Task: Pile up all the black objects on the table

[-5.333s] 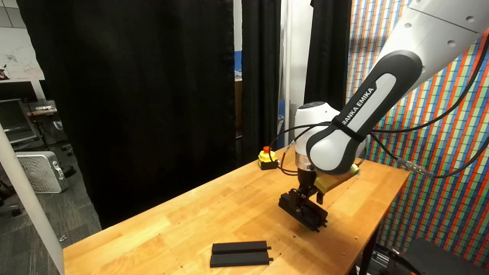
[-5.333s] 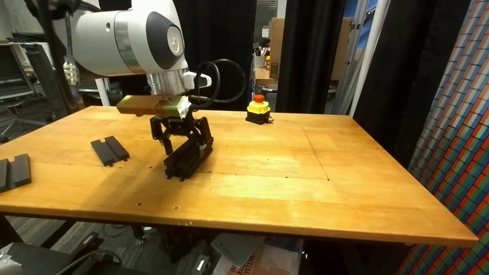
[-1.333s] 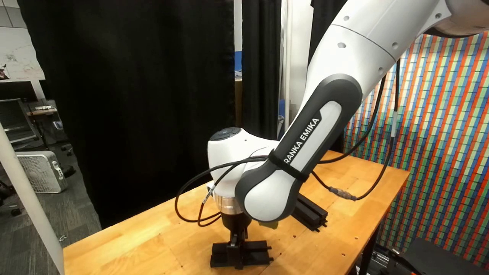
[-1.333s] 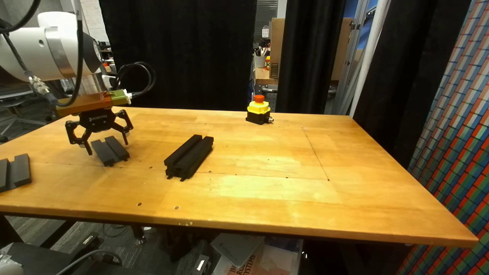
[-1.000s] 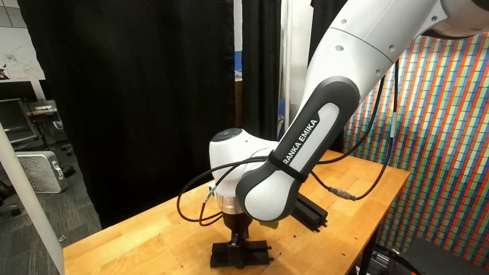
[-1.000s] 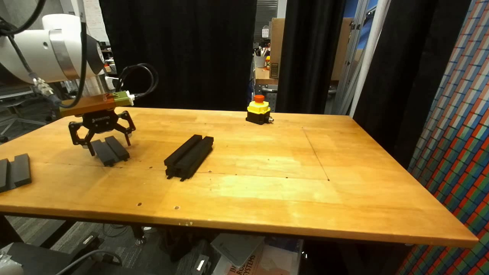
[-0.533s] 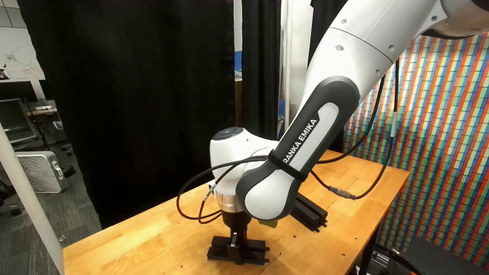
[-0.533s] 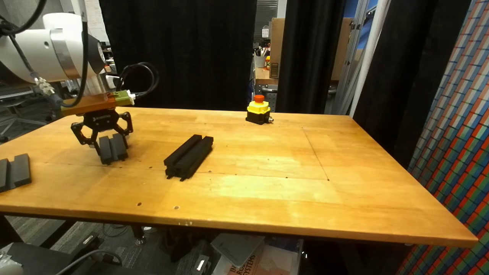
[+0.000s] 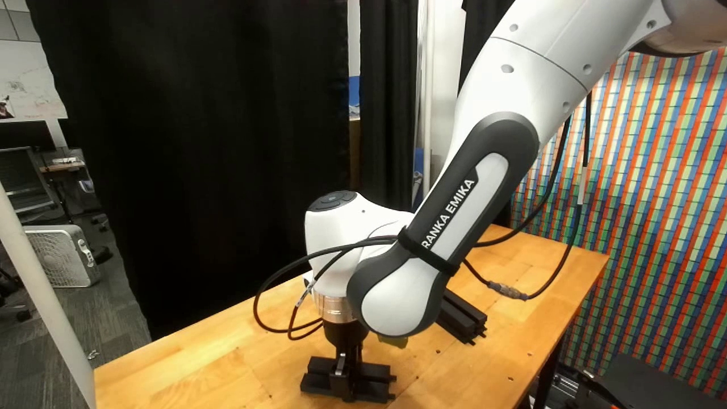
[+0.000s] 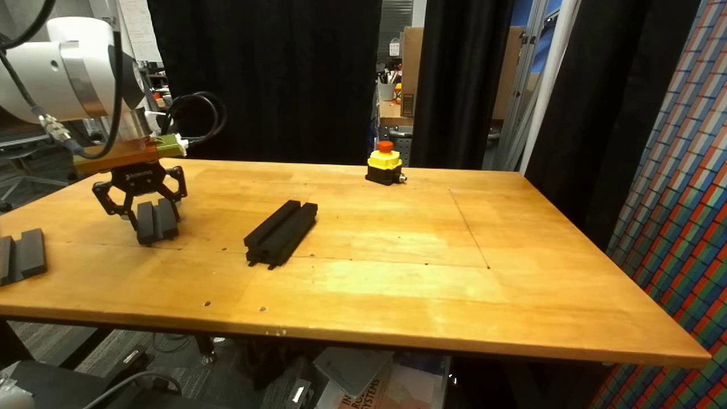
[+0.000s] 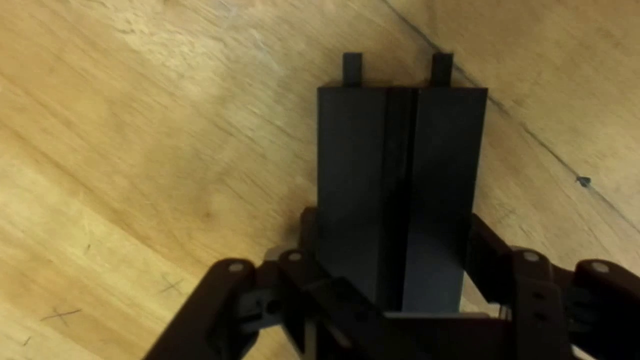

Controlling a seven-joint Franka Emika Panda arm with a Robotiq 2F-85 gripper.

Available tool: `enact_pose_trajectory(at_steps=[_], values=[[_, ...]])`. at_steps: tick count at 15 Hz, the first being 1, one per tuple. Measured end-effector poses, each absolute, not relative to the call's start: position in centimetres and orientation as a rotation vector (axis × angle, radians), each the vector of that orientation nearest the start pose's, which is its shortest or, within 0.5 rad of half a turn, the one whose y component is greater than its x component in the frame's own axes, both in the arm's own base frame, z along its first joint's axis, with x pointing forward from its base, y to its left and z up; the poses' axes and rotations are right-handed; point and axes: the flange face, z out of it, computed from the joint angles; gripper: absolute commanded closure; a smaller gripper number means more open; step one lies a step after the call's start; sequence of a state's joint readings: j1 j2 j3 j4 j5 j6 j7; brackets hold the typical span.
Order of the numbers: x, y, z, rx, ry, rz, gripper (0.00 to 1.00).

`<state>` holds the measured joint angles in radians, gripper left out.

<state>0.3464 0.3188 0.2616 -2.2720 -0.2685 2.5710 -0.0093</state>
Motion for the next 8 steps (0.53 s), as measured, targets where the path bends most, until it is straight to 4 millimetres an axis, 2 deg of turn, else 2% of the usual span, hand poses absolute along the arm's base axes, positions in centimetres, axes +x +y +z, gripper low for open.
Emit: enact_pose_trajectory(at_steps=[8], values=[[39.4, 36.2, 24.9, -2.921, -1.34, -0.054, 0.55]])
